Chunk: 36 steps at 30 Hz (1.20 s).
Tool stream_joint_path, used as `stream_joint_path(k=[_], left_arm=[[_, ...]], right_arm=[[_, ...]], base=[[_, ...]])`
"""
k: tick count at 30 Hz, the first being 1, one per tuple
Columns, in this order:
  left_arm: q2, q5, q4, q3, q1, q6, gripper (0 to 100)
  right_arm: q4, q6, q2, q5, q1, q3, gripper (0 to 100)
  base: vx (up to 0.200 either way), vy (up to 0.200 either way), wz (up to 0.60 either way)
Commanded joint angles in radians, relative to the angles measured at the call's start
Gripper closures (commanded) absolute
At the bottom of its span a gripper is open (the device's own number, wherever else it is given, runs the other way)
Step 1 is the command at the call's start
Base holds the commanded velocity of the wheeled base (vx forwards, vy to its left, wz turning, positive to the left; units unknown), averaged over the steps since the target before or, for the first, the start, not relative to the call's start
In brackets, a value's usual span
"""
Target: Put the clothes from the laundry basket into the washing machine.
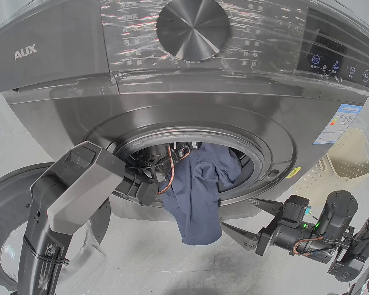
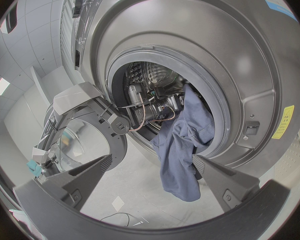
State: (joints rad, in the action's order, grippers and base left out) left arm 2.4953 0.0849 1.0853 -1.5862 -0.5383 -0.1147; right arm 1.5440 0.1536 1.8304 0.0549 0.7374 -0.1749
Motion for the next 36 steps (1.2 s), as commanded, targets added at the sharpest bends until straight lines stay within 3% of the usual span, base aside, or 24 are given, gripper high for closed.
stream_joint_path(k=[1, 4, 15, 16, 25, 30, 31, 32, 36], left_arm=[[-0.110, -0.028, -0.059, 0.160, -0.025, -0.034, 0], [-0.162, -0.073, -0.094, 0.262, -0.045, -0.045, 0], [-0.170, -0.123, -0.177, 0.379, -0.060, -0.036, 0], [-0.162, -0.123, -0.179, 0.376, -0.060, -0.034, 100], [-0.107, -0.099, -0.179, 0.267, -0.040, -0.040, 100], [-0.053, 0.007, -0.170, 0.077, -0.023, -0.049, 100], [-0.050, 0.010, -0.168, 0.071, -0.023, -0.049, 100], [-0.015, 0.044, -0.151, -0.014, -0.015, -0.069, 100], [0.010, 0.059, -0.133, -0.083, -0.003, -0.092, 100]], right_arm=[[0.001, 0.000, 0.001, 0.000, 0.000, 0.000, 0], [0.001, 0.000, 0.003, 0.000, 0.000, -0.003, 0], [-0.001, 0.001, -0.003, -0.003, 0.016, -0.006, 0], [0.001, 0.001, -0.005, -0.003, 0.017, -0.006, 0], [0.001, 0.003, -0.002, -0.004, 0.025, -0.014, 0], [0.001, 0.003, 0.000, -0.003, 0.023, -0.014, 0], [0.001, 0.003, 0.000, -0.003, 0.023, -0.014, 0], [0.001, 0.003, 0.000, -0.003, 0.023, -0.014, 0], [0.001, 0.003, -0.002, -0.003, 0.023, -0.014, 0]], base=[[0.000, 0.000, 0.00], [0.000, 0.000, 0.00], [0.000, 0.000, 0.00], [0.000, 0.000, 0.00], [0.000, 0.000, 0.00], [0.000, 0.000, 0.00], [0.000, 0.000, 0.00], [0.000, 0.000, 0.00], [0.000, 0.000, 0.00]])
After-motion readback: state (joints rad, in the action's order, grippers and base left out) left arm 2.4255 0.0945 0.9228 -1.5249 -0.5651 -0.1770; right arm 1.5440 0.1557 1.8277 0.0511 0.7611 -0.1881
